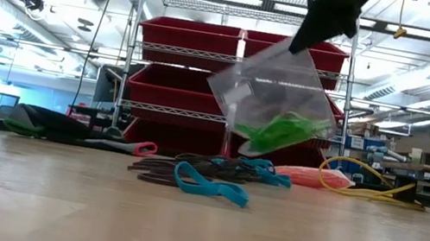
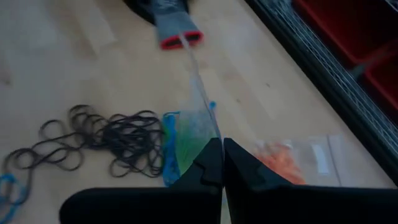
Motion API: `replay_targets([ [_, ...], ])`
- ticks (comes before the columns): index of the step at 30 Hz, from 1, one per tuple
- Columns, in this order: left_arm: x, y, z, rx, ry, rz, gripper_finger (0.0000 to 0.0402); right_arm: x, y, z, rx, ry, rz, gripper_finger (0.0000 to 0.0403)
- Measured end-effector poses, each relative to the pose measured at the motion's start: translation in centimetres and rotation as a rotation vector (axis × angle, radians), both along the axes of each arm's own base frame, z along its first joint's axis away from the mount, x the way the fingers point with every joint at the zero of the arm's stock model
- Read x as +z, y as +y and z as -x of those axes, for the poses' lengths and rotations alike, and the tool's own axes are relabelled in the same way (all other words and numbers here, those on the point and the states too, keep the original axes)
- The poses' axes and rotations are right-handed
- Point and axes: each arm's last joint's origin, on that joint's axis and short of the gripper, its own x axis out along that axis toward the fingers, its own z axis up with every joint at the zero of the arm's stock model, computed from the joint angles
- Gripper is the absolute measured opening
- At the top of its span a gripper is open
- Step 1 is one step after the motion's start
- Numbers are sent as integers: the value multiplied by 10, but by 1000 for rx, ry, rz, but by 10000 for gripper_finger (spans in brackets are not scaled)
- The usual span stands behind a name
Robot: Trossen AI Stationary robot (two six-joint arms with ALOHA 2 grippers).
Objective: Sort rubber bands
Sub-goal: Close the transparent zip bag
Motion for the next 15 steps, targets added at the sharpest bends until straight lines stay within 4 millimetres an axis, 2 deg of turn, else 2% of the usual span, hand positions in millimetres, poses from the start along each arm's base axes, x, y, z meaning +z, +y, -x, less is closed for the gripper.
replay_targets([
  [3, -30, -1, 2, 11, -11, 20, 35, -1, -13, 0, -38, 8, -9, 0],
  [8, -69, 1, 5, 28, -99, 85, 35, -1, -36, 0, -103, -2, -47, 0],
  [15, -94, 3, 8, 24, -290, 191, 35, 1, -68, 0, -136, -38, -113, 0],
])
